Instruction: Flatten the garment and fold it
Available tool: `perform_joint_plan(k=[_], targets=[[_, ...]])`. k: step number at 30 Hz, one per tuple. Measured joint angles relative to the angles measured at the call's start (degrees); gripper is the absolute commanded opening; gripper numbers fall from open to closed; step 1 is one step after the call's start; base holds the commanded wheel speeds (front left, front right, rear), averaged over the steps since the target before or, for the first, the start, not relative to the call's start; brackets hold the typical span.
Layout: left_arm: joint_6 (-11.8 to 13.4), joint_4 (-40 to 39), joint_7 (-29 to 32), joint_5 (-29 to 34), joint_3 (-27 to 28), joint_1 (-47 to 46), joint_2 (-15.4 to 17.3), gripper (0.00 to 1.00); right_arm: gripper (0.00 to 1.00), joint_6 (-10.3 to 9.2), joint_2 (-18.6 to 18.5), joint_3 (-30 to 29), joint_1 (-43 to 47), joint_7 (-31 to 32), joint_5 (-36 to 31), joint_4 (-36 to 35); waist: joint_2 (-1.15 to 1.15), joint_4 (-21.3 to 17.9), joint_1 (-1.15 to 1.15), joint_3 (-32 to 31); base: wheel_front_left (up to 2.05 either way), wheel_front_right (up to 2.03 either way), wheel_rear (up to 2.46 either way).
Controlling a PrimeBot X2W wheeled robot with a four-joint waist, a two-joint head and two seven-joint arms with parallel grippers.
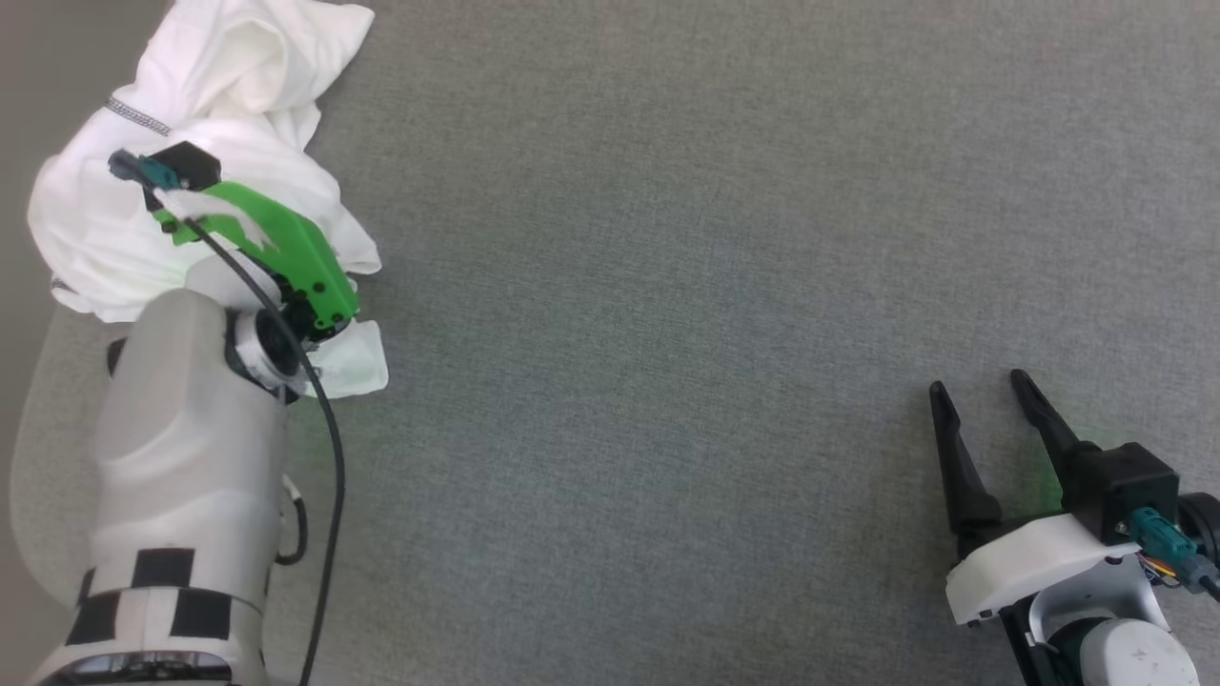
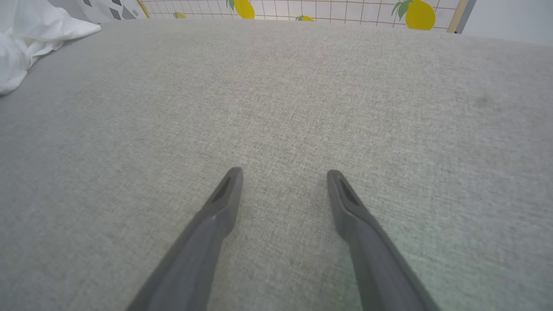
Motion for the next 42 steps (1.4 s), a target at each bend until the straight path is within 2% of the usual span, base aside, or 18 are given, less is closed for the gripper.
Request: perform_joint_plan(k=[5, 8, 13, 22, 26, 32, 36, 42], targets=[[-0.23, -1.86, -8.27, 1.52, -0.52, -0.96, 0.68, 0.0, 1.0, 0.0, 0.01, 0.4, -0.01, -0.79, 0.6, 2.12, 0.0, 0.84, 0.0, -2.26, 0.0, 0.0, 0.0], [-1.29, -4.47, -10.51, 2.31, -0.68, -4.54, 3.21, 0.0, 1.0, 0.0, 0.08, 0.99, -0.01, -1.6, 1.18, 3.77, 0.0, 1.27, 0.0, -4.19, 0.0, 0.0, 0.0], [-4.81, -10.04, -13.7, 5.15, -2.49, -11.68, 7.44, 0.0, 1.0, 0.0, 0.2, 1.79, 0.0, -3.6, 2.8, 7.22, 0.0, 1.49, -0.01, -8.12, 0.0, 0.0, 0.0], [-9.61, -15.45, -16.72, 9.83, -8.17, -25.21, 10.39, 0.0, 1.0, 0.0, 0.25, 4.24, 0.04, -7.54, 7.68, 13.7, 0.0, -0.41, -0.01, -15.07, 0.0, 0.0, 0.0], [-11.35, -15.34, -17.31, 10.35, -10.73, -31.99, 9.13, 0.0, 1.0, 0.0, 0.3, 4.98, 0.09, -9.15, 9.03, 16.49, 0.0, -2.81, -0.01, -17.33, 0.0, 0.0, 0.0], [-12.61, -11.98, -18.5, 6.99, -13.18, -38.15, 4.8, 0.0, 1.0, 0.0, 0.27, 5.84, 0.41, -10.51, 10.18, 19.35, 0.0, -7.39, -0.01, -19.79, 0.0, 0.0, 0.0], [-12.8, -10.03, -19.68, 3.57, -14.49, -38.95, 1.75, 0.0, 1.0, 0.0, 0.29, 5.67, 0.64, -11.05, 10.61, 20.51, 0.0, -10.74, -0.01, -21.0, 0.0, 0.0, 0.0], [-12.83, -9.78, -19.56, -2.11, -18.14, -35.67, -1.67, 0.0, 1.0, 0.0, 0.25, 1.9, 1.12, -11.7, 10.68, 20.81, 0.0, -15.26, -0.01, -22.63, 0.0, 0.0, 0.0]])
